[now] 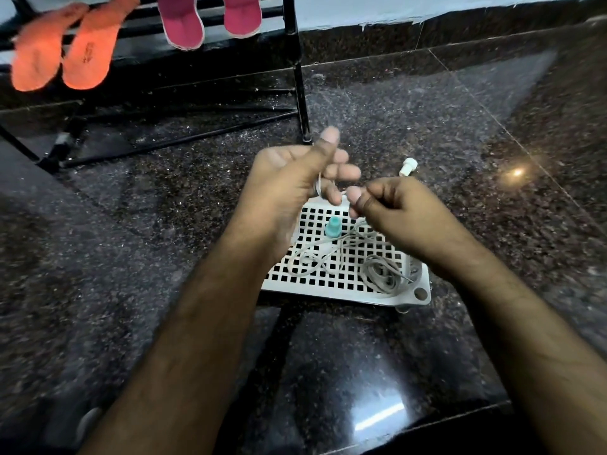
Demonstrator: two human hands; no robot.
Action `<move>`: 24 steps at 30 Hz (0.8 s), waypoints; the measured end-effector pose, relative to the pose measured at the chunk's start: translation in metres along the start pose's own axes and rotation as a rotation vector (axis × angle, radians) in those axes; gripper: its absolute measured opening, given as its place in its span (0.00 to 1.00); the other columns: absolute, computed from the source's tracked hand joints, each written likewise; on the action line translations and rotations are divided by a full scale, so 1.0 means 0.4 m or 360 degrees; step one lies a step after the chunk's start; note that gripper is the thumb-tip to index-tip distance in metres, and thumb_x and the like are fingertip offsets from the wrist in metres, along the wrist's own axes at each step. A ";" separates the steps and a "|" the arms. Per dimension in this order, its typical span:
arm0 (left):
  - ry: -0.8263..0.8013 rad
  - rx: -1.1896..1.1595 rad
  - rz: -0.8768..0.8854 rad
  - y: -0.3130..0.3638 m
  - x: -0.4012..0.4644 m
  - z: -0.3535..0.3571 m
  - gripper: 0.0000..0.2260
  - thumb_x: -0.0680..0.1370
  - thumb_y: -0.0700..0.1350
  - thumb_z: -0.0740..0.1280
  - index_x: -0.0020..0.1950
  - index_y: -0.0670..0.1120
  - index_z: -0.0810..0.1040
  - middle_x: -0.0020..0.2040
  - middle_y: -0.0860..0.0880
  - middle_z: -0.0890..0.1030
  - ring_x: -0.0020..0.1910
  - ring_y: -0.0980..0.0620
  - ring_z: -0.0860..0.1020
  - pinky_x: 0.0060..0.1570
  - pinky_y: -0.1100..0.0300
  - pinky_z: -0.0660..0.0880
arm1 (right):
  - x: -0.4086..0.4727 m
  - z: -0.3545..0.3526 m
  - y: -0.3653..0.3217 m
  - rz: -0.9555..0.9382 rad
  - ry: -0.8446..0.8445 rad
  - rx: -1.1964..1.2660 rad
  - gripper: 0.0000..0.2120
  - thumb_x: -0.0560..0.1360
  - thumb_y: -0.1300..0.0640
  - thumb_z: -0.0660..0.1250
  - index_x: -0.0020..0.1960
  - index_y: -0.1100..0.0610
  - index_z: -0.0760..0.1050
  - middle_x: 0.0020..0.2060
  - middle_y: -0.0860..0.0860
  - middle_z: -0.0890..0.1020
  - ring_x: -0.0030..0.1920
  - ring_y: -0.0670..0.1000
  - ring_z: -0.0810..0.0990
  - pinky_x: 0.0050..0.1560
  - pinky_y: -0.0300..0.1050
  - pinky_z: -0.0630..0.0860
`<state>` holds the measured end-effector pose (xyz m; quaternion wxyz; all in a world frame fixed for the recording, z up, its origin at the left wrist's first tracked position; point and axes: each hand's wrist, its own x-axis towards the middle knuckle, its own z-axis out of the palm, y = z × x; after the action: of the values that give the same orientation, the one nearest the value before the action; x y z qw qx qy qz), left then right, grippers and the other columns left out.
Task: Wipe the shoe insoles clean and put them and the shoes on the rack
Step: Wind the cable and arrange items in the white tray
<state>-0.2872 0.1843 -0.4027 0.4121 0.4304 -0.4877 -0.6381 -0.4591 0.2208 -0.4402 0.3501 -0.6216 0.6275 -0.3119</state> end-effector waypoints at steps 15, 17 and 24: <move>-0.0540 0.0518 -0.0199 0.011 -0.024 0.008 0.37 0.83 0.65 0.50 0.49 0.33 0.83 0.41 0.37 0.85 0.27 0.46 0.74 0.30 0.59 0.76 | 0.005 0.003 -0.007 0.0007 0.0246 0.0148 0.20 0.78 0.40 0.65 0.39 0.57 0.78 0.30 0.53 0.79 0.29 0.52 0.71 0.34 0.50 0.72; -0.0538 0.0632 -0.0229 0.004 -0.025 0.016 0.39 0.82 0.66 0.48 0.50 0.33 0.82 0.41 0.39 0.86 0.27 0.47 0.75 0.38 0.61 0.80 | -0.001 0.000 -0.013 -0.0027 0.0318 -0.0009 0.19 0.77 0.40 0.66 0.40 0.55 0.79 0.31 0.53 0.83 0.31 0.54 0.77 0.36 0.49 0.76; -0.0057 0.0626 -0.0015 -0.029 0.011 0.006 0.36 0.82 0.67 0.46 0.56 0.41 0.83 0.44 0.46 0.87 0.50 0.51 0.85 0.64 0.48 0.72 | -0.004 0.024 -0.054 -0.0306 0.0417 0.0093 0.14 0.80 0.44 0.64 0.44 0.52 0.79 0.38 0.50 0.84 0.40 0.54 0.83 0.43 0.54 0.80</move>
<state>-0.2920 0.1831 -0.4144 0.3082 0.4933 -0.6083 -0.5400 -0.4390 0.2222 -0.4277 0.2518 -0.6223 0.5961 -0.4405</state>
